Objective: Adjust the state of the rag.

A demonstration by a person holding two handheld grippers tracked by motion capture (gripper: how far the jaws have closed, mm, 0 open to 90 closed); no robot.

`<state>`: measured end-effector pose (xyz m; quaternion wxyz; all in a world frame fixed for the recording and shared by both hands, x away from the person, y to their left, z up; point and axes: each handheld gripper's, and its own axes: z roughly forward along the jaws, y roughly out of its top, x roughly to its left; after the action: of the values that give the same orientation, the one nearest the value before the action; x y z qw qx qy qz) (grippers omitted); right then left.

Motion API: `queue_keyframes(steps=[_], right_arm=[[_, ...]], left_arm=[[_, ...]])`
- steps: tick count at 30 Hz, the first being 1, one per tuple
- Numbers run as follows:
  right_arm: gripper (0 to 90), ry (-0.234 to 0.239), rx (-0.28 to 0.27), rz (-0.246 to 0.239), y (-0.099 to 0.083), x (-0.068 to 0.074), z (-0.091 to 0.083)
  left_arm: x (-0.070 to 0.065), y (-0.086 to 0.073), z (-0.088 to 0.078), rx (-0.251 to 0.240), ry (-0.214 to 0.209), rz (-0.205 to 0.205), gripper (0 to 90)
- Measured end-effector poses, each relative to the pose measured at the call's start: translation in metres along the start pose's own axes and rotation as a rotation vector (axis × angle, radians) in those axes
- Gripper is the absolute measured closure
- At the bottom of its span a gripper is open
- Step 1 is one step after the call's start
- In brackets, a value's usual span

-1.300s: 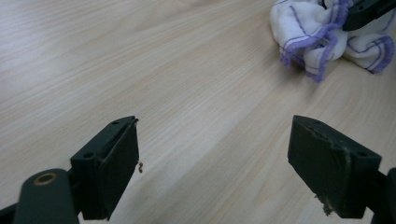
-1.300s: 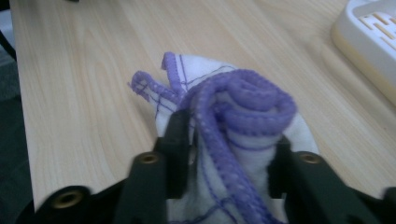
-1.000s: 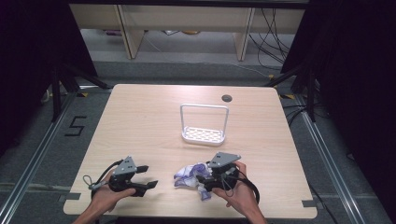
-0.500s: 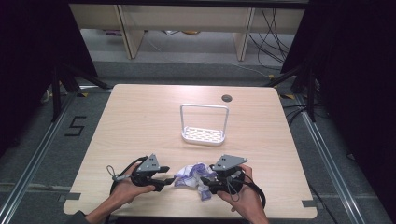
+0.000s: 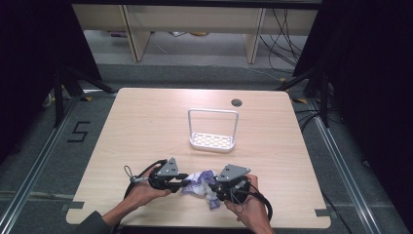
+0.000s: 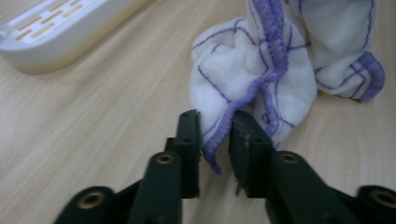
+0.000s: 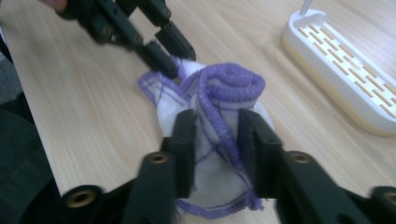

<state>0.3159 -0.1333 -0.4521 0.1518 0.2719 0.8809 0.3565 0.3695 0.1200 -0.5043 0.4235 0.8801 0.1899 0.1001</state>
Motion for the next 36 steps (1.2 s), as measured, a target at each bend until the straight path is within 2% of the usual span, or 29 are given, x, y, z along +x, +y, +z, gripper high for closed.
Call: queue_keyframes(steps=[1, 2, 4, 5, 6, 7, 8, 10, 11, 13, 14, 15, 16, 17, 18, 19, 20, 21, 22, 23, 24, 25, 27, 28, 32, 33, 34, 35, 36], right_arm=[[75.1, 0.000, 0.000, 0.000, 0.000, 0.000, 0.000], [81.5, 0.012, 0.005, -0.016, 0.000, -0.001, -0.004], [82.6, 0.014, 0.015, -0.016, 0.001, -0.001, -0.006], [83.6, 0.012, 0.016, -0.032, 0.001, -0.003, -0.008], [84.7, -0.004, 0.001, -0.030, 0.001, -0.005, -0.015], [84.9, -0.003, -0.003, -0.031, 0.001, -0.006, -0.018], [85.0, -0.006, -0.018, -0.030, 0.001, -0.009, -0.022], [85.1, -0.005, -0.029, -0.032, 0.002, -0.012, -0.029], [85.1, -0.005, -0.029, -0.032, 0.002, -0.012, -0.029], [85.3, -0.021, -0.058, -0.028, 0.003, -0.018, -0.042], [85.3, -0.021, -0.058, -0.028, 0.003, -0.018, -0.042], [85.5, -0.039, -0.067, -0.021, 0.002, -0.022, -0.049], [85.5, -0.039, -0.067, -0.021, 0.002, -0.022, -0.049], [85.5, -0.067, -0.081, -0.004, 0.000, -0.027, -0.056], [85.5, -0.077, -0.083, -0.003, -0.001, -0.029, -0.059], [85.5, -0.087, -0.095, -0.014, -0.002, -0.034, -0.062], [85.5, -0.097, -0.101, -0.014, -0.003, -0.036, -0.064], [85.5, -0.101, -0.105, -0.006, -0.005, -0.038, -0.066], [85.5, -0.101, -0.105, -0.006, -0.005, -0.038, -0.066], [85.6, -0.082, -0.113, 0.009, -0.010, -0.041, -0.065], [85.6, -0.082, -0.113, 0.009, -0.010, -0.041, -0.065], [85.6, -0.077, -0.081, 0.000, -0.015, -0.038, -0.058], [85.5, -0.057, -0.057, -0.013, -0.021, -0.035, -0.049], [85.5, -0.057, -0.057, -0.013, -0.021, -0.035, -0.049], [83.6, -0.015, -0.022, 0.008, -0.034, -0.023, -0.042], [82.0, -0.014, -0.014, 0.008, -0.036, -0.021, -0.042], [73.7, -0.029, -0.018, 0.014, -0.041, -0.018, -0.041], [73.7, -0.029, -0.018, 0.014, -0.041, -0.018, -0.041], [64.7, -0.052, -0.036, 0.050, -0.043, -0.015, -0.041]], left_arm=[[0.000, 0.000, 0.000, 0.000, 0.000, 0.000, 82.7], [0.002, 0.002, -0.003, -0.008, 0.002, 0.002, 84.7], [0.004, 0.003, -0.006, -0.017, 0.004, 0.010, 85.8], [0.004, 0.005, -0.010, -0.016, 0.003, 0.015, 85.8], [0.005, 0.009, -0.016, -0.029, 0.011, 0.015, 86.2], [0.005, 0.011, -0.022, -0.046, 0.005, -0.001, 86.3], [0.005, 0.011, -0.022, -0.046, 0.005, -0.001, 86.4], [0.004, 0.018, -0.037, -0.067, 0.005, -0.010, 86.5], [0.004, 0.018, -0.037, -0.067, 0.005, -0.010, 86.6], [0.004, 0.023, -0.052, -0.089, 0.010, -0.016, 86.6], [0.004, 0.025, -0.059, -0.108, 0.006, -0.026, 86.6], [0.004, 0.029, -0.071, -0.137, 0.003, -0.028, 86.7], [0.004, 0.029, -0.071, -0.137, 0.003, -0.028, 86.7], [0.004, 0.031, -0.085, -0.151, 0.006, -0.024, 86.7], [0.004, 0.031, -0.085, -0.151, 0.006, -0.024, 86.8], [0.005, 0.033, -0.098, -0.171, 0.008, -0.035, 86.8], [0.006, 0.033, -0.102, -0.180, -0.004, -0.051, 86.7], [0.006, 0.033, -0.102, -0.180, -0.004, -0.051, 86.8], [0.007, 0.032, -0.105, -0.182, -0.013, -0.074, 86.8], [0.009, 0.027, -0.101, -0.163, -0.030, -0.092, 86.7], [0.009, 0.027, -0.101, -0.163, -0.030, -0.092, 86.7], [0.011, 0.017, -0.086, -0.128, -0.026, -0.111, 86.7], [0.012, 0.014, -0.081, -0.117, -0.026, -0.125, 86.7], [0.014, 0.007, -0.074, -0.111, -0.021, -0.140, 86.7], [0.023, -0.004, -0.061, -0.070, -0.034, -0.177, 86.6], [0.023, -0.005, -0.059, -0.069, -0.030, -0.180, 86.6], [0.023, -0.005, -0.056, -0.067, -0.038, -0.177, 86.6], [0.023, -0.005, -0.056, -0.067, -0.038, -0.177, 86.5], [0.022, -0.005, -0.055, -0.062, -0.039, -0.173, 86.5]])
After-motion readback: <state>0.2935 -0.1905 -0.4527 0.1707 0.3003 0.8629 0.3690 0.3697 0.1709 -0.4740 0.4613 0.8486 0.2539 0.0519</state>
